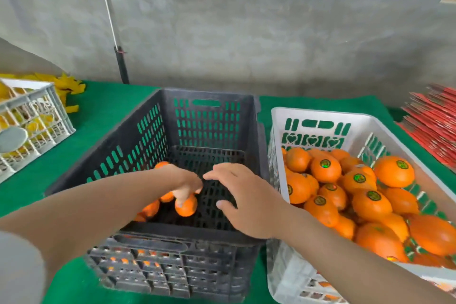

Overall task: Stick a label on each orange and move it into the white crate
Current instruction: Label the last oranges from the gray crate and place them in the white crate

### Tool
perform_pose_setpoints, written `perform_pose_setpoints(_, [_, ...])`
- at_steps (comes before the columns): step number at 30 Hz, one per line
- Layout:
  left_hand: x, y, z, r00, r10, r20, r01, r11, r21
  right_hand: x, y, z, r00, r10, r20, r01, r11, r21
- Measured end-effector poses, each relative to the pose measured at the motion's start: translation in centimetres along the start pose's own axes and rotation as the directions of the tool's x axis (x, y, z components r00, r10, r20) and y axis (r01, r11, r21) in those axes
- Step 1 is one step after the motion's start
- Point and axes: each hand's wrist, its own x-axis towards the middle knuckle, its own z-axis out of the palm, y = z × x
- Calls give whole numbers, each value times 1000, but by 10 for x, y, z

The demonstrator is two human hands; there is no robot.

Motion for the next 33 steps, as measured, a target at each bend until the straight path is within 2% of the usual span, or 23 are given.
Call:
perform_pose_setpoints(4, [42,5,23,994,45,97,-69,960,272,1,1,1,999,38,8,-38,999,37])
perform_pose_setpoints(6, [56,7,36,997,56,57,-76,887,456,0,3,0,999,51,-1,-51,998,40])
perform_pose_setpoints(8, [59,9,39,996,90,10,-82,849,522,1,4,-3,998,66,-16,-66,997,40])
perform_pose_setpoints(10, [51,11,32,996,86,4,-79,890,450,2,4,-4,997,81,3,-81,996,44])
perform_pose_setpoints(11, [43,11,23,998,67,3,-64,937,344,2,5,-4,996,89,12,-90,995,49])
perform_pose_setpoints(13, [27,9,-1,999,30,-43,-29,999,24,3,5,-3,994,111,15,-111,992,67])
perform_pose_setpoints(15, [3,-1,-27,980,33,-199,-83,964,-252,4,7,-3,992,128,-8,-127,988,85])
perform_pose_setpoints(17, [-27,-11,-45,932,23,-363,-225,820,-527,4,9,-2,988,145,-55,-138,983,122])
perform_pose_setpoints(19, [-59,-15,-51,859,-19,-512,-431,515,-741,2,10,-1,970,195,-143,-168,969,184])
perform_pose_setpoints(21, [-91,-12,-45,789,-52,-612,-595,179,-783,-1,12,0,934,245,-259,-182,952,245])
perform_pose_setpoints(22, [-105,-7,-38,759,-61,-648,-646,52,-762,-3,13,0,917,259,-304,-177,946,271])
perform_pose_setpoints(23, [-119,-2,-31,733,-61,-677,-679,-28,-733,-5,13,-1,903,269,-335,-168,939,300])
perform_pose_setpoints(26, [-152,25,-11,690,-43,-723,-720,-141,-679,-14,10,-5,875,315,-368,-136,889,437])
perform_pose_setpoints(30, [-169,71,10,719,-104,-687,-690,-222,-689,-45,0,-12,853,357,-380,-71,802,593])
perform_pose_setpoints(33, [-176,108,22,737,-174,-653,-676,-201,-709,-98,-6,-6,812,320,-488,27,815,579])
